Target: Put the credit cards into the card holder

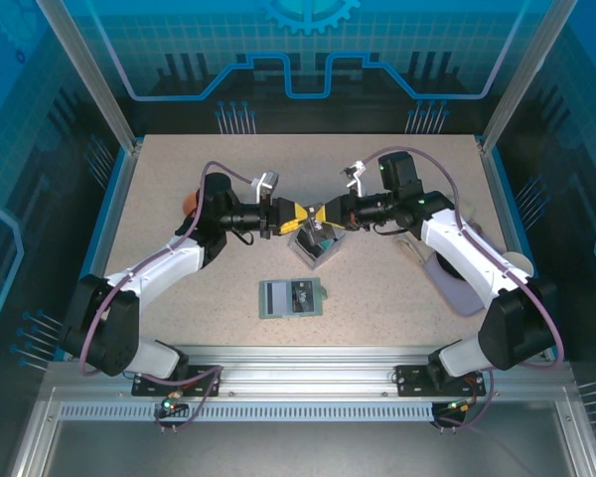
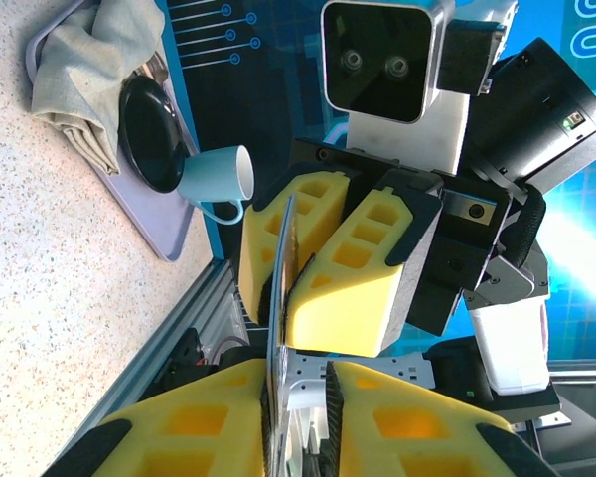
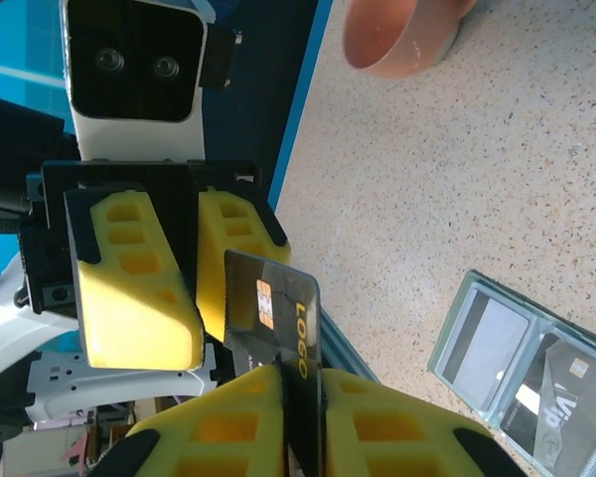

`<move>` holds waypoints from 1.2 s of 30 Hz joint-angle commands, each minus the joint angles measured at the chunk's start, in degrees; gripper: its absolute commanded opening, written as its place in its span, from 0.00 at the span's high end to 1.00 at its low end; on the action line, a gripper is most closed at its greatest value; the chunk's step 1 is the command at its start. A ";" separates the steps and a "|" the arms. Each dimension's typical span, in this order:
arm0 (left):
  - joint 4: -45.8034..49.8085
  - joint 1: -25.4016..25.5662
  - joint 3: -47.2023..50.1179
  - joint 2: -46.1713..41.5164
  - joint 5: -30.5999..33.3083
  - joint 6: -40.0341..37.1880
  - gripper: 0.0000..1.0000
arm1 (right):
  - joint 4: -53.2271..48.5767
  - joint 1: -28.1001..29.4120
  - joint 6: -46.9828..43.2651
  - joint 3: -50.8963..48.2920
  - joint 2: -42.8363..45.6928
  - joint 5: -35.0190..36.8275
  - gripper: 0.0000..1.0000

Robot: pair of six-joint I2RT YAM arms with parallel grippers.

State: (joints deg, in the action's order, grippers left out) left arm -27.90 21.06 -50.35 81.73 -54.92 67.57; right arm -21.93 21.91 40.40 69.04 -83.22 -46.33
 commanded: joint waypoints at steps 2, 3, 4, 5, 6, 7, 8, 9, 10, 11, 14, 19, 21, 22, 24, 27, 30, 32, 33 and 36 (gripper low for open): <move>-9.02 0.83 -0.83 -2.38 -3.64 0.55 0.81 | -3.99 -0.93 1.25 -2.13 -1.69 7.53 0.81; -9.01 0.83 -0.83 -2.41 -3.62 0.61 0.82 | -3.79 -0.91 1.30 -2.24 -1.77 7.24 0.78; -9.01 0.83 -0.81 -2.39 -3.62 0.65 0.82 | -3.63 -0.91 1.33 -2.32 -1.86 6.73 0.77; -9.01 0.81 -0.86 -2.41 -3.61 0.65 0.83 | -3.71 -0.97 1.34 -2.30 -1.90 6.80 0.77; -8.99 0.80 -0.82 -2.37 -3.62 0.68 0.84 | -3.73 -0.99 1.34 -2.28 -1.86 6.83 0.78; -9.02 0.81 -0.81 -2.29 -3.52 0.63 0.84 | -3.59 -1.08 1.43 -2.33 -1.78 6.81 0.78; -9.01 0.74 -0.80 -2.27 -3.53 0.66 0.85 | -3.58 -1.17 1.51 -2.33 -1.76 6.66 0.79; -9.08 0.82 -0.77 -2.28 -3.58 0.79 0.85 | -3.55 -1.33 1.52 -2.33 -1.86 6.36 0.80; -9.33 0.83 -0.73 -2.28 -3.53 0.81 0.85 | -3.51 -1.45 1.61 -2.33 -1.86 6.36 0.81; -9.30 0.80 -0.72 -2.36 -3.52 0.81 0.85 | -3.47 -1.60 1.67 -2.43 -1.86 6.36 0.83; -9.36 0.83 -0.71 -2.50 -3.53 0.81 0.84 | -3.89 -2.02 1.74 -2.67 -2.12 6.66 0.85; -9.37 0.82 -0.59 -2.87 -3.66 0.92 0.83 | -3.88 -2.60 2.22 -3.38 -2.21 6.91 0.82; -9.50 0.83 -0.65 -2.90 -3.62 0.87 0.83 | -3.91 -2.71 2.25 -3.38 -2.12 7.04 0.81; -9.60 0.81 -0.63 -2.94 -3.60 0.91 0.83 | -3.88 -2.76 2.40 -3.47 -2.10 7.12 0.79; -9.47 0.79 -0.73 -2.87 -3.62 0.90 0.83 | -3.75 -2.88 2.55 -3.47 -2.23 6.83 0.78; -9.45 0.82 -0.93 -2.63 -3.62 0.96 0.84 | -2.47 -2.88 3.30 -3.82 -2.38 5.78 0.80; -9.12 0.79 -0.81 -2.50 -3.32 0.81 0.86 | -1.77 -2.90 3.60 -3.82 -2.36 5.14 0.84; -8.71 0.80 -0.80 -2.28 -3.03 0.53 0.89 | -1.23 -2.80 3.73 -3.82 -2.30 4.40 0.86; -8.67 0.82 -0.73 -2.11 -2.88 0.54 0.89 | -1.05 -2.78 3.87 -3.82 -2.28 4.10 0.87; -3.87 0.74 -1.15 -1.46 -1.43 -1.44 0.92 | -6.23 -2.30 2.29 -2.58 -1.72 11.28 0.88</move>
State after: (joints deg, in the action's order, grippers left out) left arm -33.36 21.61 -49.78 80.62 -56.42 67.48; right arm -23.86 19.73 43.62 65.28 -85.30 -40.42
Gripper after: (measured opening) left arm 0.084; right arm 0.124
